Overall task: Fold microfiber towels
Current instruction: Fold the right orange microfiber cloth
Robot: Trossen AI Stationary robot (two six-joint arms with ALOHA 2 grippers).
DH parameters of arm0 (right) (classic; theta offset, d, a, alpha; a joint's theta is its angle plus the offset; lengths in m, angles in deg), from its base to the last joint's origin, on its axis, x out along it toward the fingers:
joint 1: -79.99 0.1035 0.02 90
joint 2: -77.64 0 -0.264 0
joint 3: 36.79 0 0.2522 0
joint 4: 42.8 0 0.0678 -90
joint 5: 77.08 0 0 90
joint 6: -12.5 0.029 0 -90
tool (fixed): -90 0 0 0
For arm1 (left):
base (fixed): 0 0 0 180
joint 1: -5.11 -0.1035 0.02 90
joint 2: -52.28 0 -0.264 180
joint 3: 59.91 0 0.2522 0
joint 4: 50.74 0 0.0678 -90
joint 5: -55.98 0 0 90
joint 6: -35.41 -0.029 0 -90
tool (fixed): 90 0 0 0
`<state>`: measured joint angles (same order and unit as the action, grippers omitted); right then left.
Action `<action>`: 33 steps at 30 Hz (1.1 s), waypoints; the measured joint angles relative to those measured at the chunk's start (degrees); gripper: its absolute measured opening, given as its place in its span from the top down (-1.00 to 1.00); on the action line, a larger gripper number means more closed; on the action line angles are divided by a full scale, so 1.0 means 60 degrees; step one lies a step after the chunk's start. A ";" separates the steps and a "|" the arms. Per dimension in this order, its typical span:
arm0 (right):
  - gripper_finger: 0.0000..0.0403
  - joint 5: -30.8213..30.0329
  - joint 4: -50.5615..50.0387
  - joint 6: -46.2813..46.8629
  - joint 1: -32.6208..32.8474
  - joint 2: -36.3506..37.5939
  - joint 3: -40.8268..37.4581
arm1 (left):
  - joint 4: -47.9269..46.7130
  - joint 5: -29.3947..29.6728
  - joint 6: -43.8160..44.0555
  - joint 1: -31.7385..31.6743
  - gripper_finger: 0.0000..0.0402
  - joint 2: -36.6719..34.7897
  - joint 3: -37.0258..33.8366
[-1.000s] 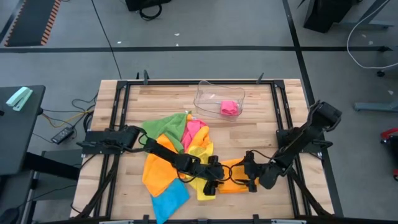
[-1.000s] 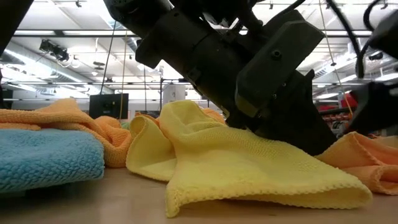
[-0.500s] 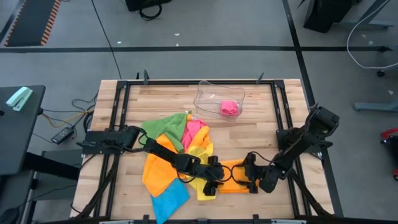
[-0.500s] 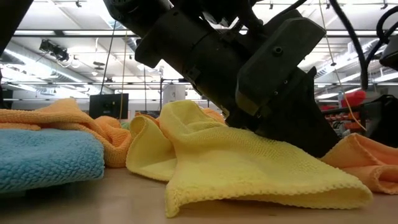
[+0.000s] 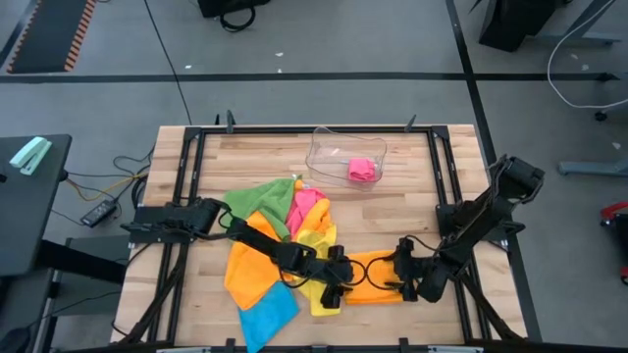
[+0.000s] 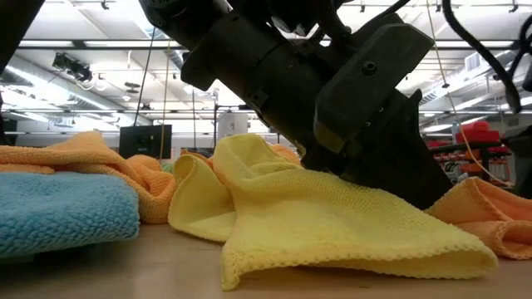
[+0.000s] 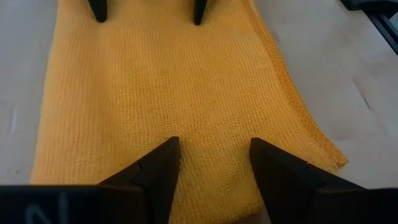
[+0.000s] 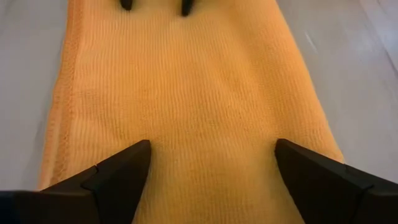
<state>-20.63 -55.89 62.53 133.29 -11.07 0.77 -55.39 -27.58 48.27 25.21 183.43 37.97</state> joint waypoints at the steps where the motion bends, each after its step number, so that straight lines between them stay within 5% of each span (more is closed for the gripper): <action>1: -0.77 -0.0100 -0.0009 0.0154 0.0119 -0.0036 -0.0024 | 0.0001 -0.0016 0.0002 0.0000 -0.02 0.0000 0.0000; 14: -0.75 0.0274 -0.0522 -0.0674 0.0102 0.1869 0.0306 | -0.0008 -0.0023 -0.0013 0.0000 -0.03 0.0000 -0.0004; 26: -0.59 -0.0012 0.0363 -0.2894 0.0062 -0.0652 0.2454 | 0.0006 -0.0025 -0.0040 0.0000 -0.01 0.0000 -0.0011; 33: -0.57 0.0111 -0.0322 -0.2146 0.0129 -0.0875 0.2828 | -0.0374 -0.0079 -0.0451 0.0007 0.03 -0.0487 -0.0044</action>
<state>-19.96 -57.82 49.65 134.06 -16.33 17.74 -57.63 -28.05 45.56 25.25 180.51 37.70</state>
